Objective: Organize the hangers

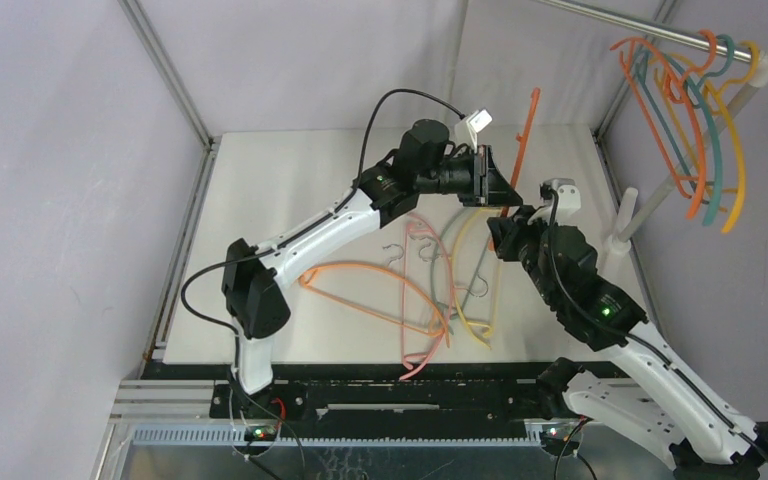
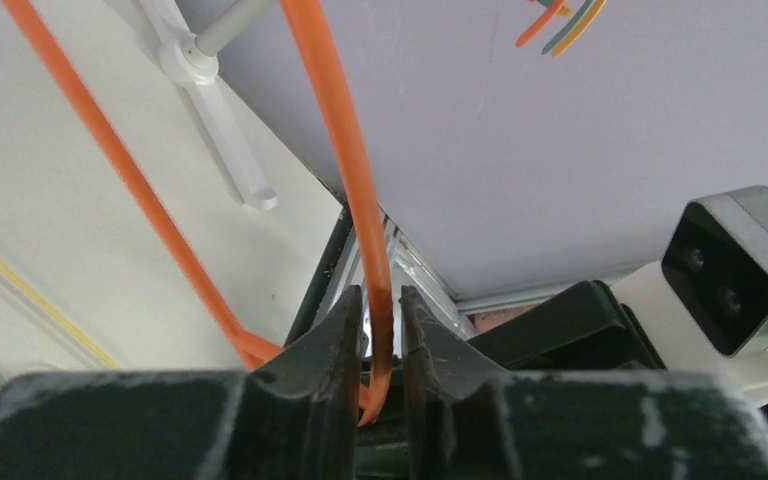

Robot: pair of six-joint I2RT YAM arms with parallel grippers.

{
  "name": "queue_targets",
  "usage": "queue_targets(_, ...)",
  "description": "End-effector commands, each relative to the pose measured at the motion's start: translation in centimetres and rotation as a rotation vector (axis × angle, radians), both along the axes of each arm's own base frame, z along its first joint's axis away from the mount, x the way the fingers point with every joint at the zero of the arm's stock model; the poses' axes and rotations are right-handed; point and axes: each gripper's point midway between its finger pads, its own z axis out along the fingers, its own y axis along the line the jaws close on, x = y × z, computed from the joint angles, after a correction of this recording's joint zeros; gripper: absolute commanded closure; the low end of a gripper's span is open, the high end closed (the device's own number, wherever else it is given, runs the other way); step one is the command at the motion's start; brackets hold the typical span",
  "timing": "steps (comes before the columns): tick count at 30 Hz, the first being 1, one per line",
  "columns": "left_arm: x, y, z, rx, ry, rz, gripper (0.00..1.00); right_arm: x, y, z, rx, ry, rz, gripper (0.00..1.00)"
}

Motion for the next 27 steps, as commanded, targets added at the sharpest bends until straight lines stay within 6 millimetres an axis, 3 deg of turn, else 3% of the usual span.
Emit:
queue_targets(1, -1.0, 2.0, 7.9, -0.143, -0.176, -0.017, 0.66, -0.4, -1.9, 0.4, -0.059, -0.028, -0.041, 0.94)
queue_targets(3, -1.6, 2.8, 8.5, -0.153, -0.208, -0.033, 0.30, -0.6, -2.4, 0.5, -0.060, -0.033, -0.048, 0.95)
queue_targets(5, -2.1, 3.8, 9.2, -0.162, -0.240, -0.035, 0.08, -0.7, -3.1, 0.7, -0.070, -0.042, -0.066, 0.95)
queue_targets(6, -2.4, 4.4, 9.6, -0.172, -0.256, -0.031, 0.01, -0.6, -3.4, 1.0, -0.075, -0.048, -0.074, 0.95)
queue_targets(11, -3.1, 7.7, 11.0, -0.185, -0.307, 0.009, 0.01, 0.0, -4.6, 3.0, -0.081, -0.096, -0.086, 0.94)
queue_targets(16, -2.3, 10.1, 5.7, -0.042, -0.292, 0.081, 0.01, 1.7, -5.8, 7.7, -0.068, -0.184, -0.100, 0.94)
queue_targets(23, -2.5, 12.0, -0.1, 0.048, -0.243, 0.128, 0.01, 4.1, -4.8, 13.3, -0.027, -0.279, -0.038, 0.94)
queue_targets(27, -2.5, 12.5, -2.0, 0.081, -0.232, 0.135, 0.01, 4.7, -4.0, 13.8, -0.022, -0.289, -0.001, 0.94)
